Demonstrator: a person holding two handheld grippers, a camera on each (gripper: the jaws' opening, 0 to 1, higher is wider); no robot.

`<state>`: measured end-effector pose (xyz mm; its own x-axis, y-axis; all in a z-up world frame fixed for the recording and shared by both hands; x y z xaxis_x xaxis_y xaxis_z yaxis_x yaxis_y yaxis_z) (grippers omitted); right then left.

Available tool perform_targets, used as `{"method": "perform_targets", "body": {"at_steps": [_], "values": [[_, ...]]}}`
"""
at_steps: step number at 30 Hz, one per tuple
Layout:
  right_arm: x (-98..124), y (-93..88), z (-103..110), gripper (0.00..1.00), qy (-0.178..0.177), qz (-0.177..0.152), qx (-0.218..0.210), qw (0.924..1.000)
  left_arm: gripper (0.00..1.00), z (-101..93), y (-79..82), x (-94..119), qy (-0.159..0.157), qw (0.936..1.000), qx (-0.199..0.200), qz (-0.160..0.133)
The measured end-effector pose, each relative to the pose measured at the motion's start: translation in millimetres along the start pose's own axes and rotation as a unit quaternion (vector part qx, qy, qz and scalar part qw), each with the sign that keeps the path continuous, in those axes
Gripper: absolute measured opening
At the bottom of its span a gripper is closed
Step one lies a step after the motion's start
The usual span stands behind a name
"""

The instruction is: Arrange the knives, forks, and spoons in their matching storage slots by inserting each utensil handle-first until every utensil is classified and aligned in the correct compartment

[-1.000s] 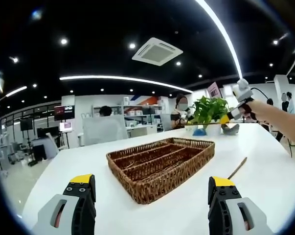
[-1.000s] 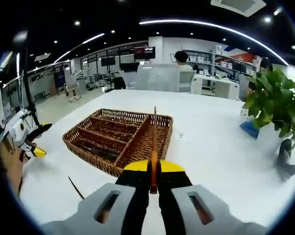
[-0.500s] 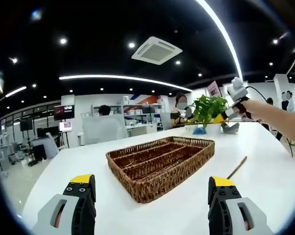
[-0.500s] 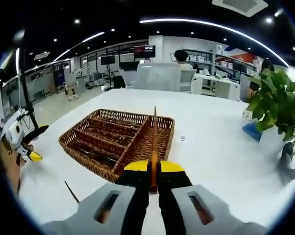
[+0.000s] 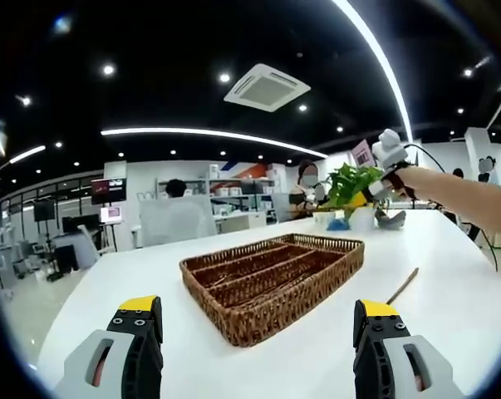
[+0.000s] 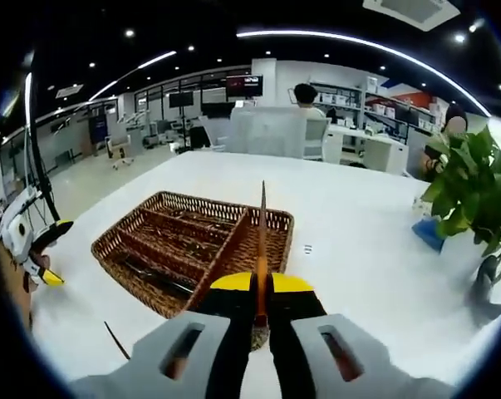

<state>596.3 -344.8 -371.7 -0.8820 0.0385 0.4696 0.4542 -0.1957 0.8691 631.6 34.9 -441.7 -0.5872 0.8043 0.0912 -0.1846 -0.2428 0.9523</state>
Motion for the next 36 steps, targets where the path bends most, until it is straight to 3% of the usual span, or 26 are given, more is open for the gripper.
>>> {"method": "perform_targets", "body": {"at_steps": [20,36], "values": [[-16,11.3,1,0.03,-0.003,0.003,0.015,0.9999,1.00,0.9,6.6,4,0.006,1.0000,-0.007,-0.002],[-46,-16.1,5,0.03,-0.007,0.024,0.014,0.9996,1.00,3.4,9.0,4,0.010,0.9999,-0.005,-0.006]]}}
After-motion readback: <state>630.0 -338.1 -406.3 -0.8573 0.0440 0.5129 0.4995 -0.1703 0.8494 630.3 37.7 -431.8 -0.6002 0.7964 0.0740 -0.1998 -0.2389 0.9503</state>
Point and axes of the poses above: the point that each gripper's makers call its tool centre point, and the gripper's own axes: x roughly backward along the fingers, z roughly to its left, y roughly out of its top, the point moved 5 cm from there along x, roughly backward along the fingers, and after that the axes turned 12 degrees about -x, right-handed, at the moved point
